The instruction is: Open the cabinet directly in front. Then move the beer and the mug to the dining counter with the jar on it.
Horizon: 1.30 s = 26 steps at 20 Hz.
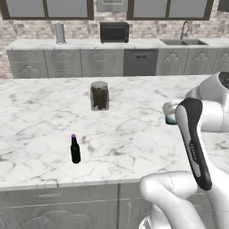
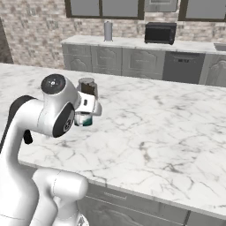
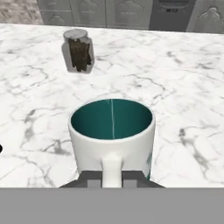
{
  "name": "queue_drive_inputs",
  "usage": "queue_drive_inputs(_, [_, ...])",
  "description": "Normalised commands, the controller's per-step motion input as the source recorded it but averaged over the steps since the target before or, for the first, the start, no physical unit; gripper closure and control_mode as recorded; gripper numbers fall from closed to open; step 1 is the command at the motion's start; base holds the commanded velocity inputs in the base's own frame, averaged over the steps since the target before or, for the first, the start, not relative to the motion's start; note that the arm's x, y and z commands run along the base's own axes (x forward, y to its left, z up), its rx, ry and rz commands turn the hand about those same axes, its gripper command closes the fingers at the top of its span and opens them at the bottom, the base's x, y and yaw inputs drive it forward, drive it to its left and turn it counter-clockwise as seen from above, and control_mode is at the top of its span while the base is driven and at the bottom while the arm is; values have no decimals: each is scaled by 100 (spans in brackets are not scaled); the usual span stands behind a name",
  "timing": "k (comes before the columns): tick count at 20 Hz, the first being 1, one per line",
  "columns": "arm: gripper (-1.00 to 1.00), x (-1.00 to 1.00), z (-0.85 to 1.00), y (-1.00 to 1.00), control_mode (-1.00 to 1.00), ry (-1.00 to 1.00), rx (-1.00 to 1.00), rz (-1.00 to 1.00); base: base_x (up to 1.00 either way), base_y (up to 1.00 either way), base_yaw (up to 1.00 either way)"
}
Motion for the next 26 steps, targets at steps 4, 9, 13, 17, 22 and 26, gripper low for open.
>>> queue_drive_inputs(4, [100, 100, -28, 0, -100, 0, 0, -2, 0, 0, 0])
queue_drive_inputs(9, [100, 94, -28, 0, -100, 0, 0, 0, 0, 0, 0])
queue_drive_inputs(13, [100, 79, -29, 0, -100, 1, 0, 0, 0, 0, 0])
queue_drive_inputs(17, [100, 61, -26, 0, -100, 0, 0, 0, 0, 0, 0])
queue_drive_inputs(22, [100, 55, -34, 0, -100, 0, 0, 0, 0, 0, 0])
queue_drive_inputs(26, [100, 46, -43, 0, -100, 0, 0, 0, 0, 0, 0])
